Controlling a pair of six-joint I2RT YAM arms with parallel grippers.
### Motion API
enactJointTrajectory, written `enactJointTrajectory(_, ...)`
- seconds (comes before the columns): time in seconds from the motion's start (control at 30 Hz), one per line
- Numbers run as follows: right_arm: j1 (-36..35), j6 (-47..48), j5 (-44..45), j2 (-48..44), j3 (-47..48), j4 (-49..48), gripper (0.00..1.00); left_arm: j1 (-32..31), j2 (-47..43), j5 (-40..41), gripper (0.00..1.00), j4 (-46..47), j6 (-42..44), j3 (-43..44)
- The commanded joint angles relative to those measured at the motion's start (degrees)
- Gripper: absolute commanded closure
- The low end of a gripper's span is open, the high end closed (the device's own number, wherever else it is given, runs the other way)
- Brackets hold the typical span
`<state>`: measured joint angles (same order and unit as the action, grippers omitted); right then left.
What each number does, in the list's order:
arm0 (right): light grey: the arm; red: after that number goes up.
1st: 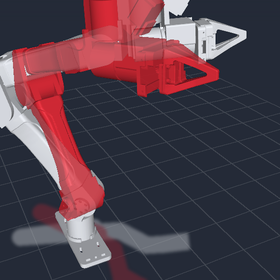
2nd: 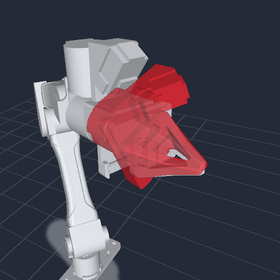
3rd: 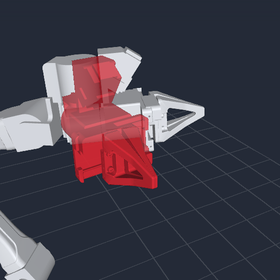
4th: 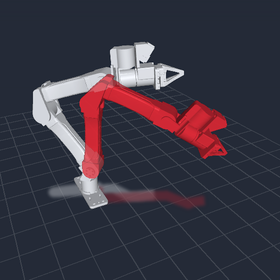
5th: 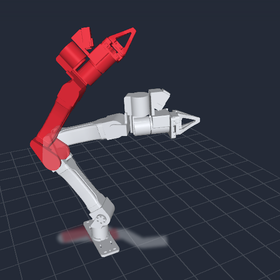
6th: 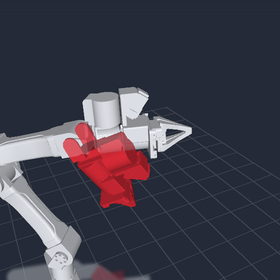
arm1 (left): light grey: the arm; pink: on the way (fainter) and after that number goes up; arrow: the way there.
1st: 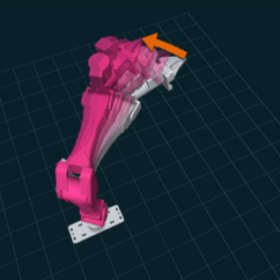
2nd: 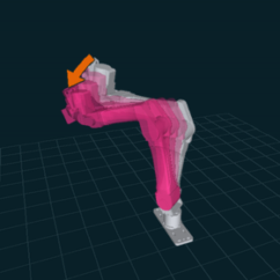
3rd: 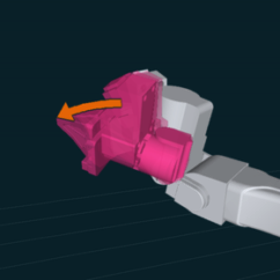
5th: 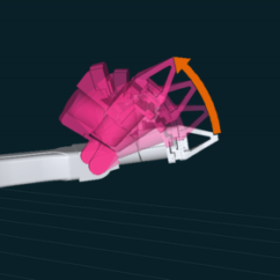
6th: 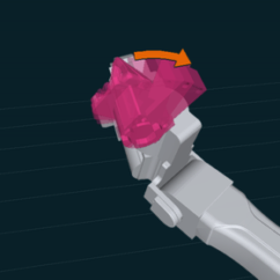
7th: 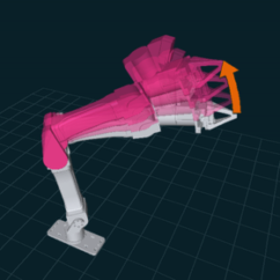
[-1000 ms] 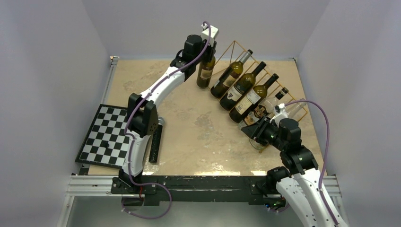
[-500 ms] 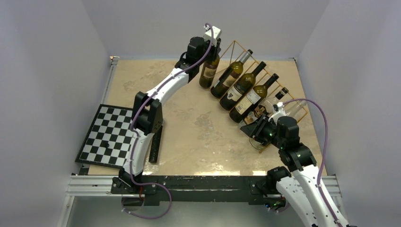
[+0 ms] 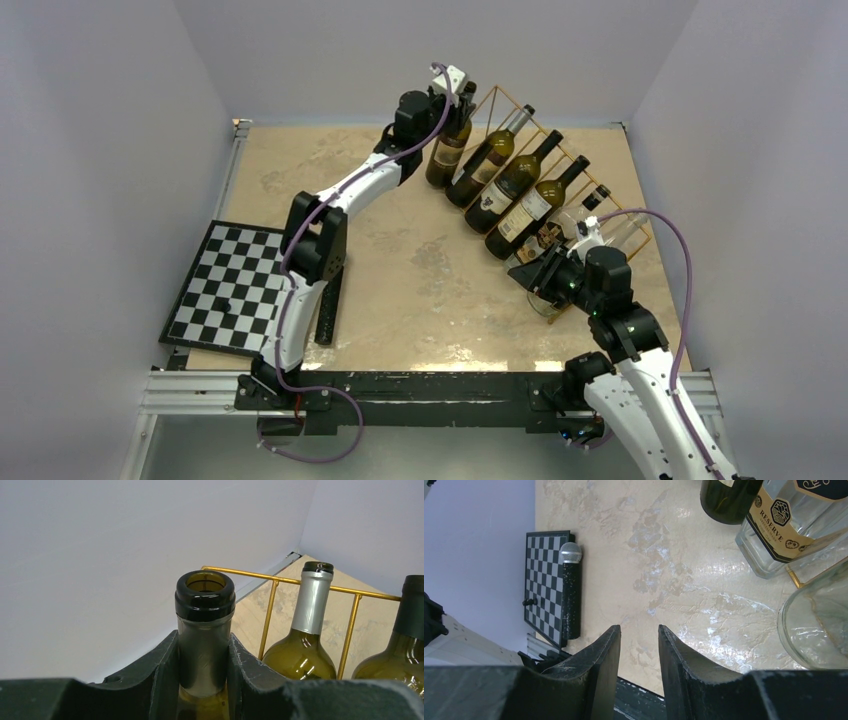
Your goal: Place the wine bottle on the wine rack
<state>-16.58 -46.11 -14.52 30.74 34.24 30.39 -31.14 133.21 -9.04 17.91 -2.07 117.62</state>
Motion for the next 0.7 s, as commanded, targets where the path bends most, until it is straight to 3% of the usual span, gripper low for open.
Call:
enactJointTrajectory(0.0,-0.2,-0.5,-0.6,-0.3,-0.3,-1.9,0.62,-0.9,2.6,-5.8,0.91,4.0,-7.0,-2.9)
enactJointTrajectory(0.2,-0.2,-0.5,-0.4,-0.5,-0.4,-1.7,0.61,-1.5,4.6,-6.5,0.70,6.8,-8.0,-2.9)
enactJointTrajectory(0.4,-0.2,-0.6,-0.5,-0.3,-0.8,-1.9,0.61,-1.7,6.1,-7.4,0.66,7.8,-8.9,-2.8)
enactJointTrajectory(0.5,-0.2,-0.7,-0.4,-0.5,-1.2,-2.1,0.61,-1.7,6.4,-9.2,0.57,7.4,-8.2,-2.8)
enactJointTrajectory(0.67,-0.2,-1.3,-0.6,-1.0,-2.0,-3.0,0.61,-1.9,7.1,-9.8,0.51,7.2,-8.4,-1.9)
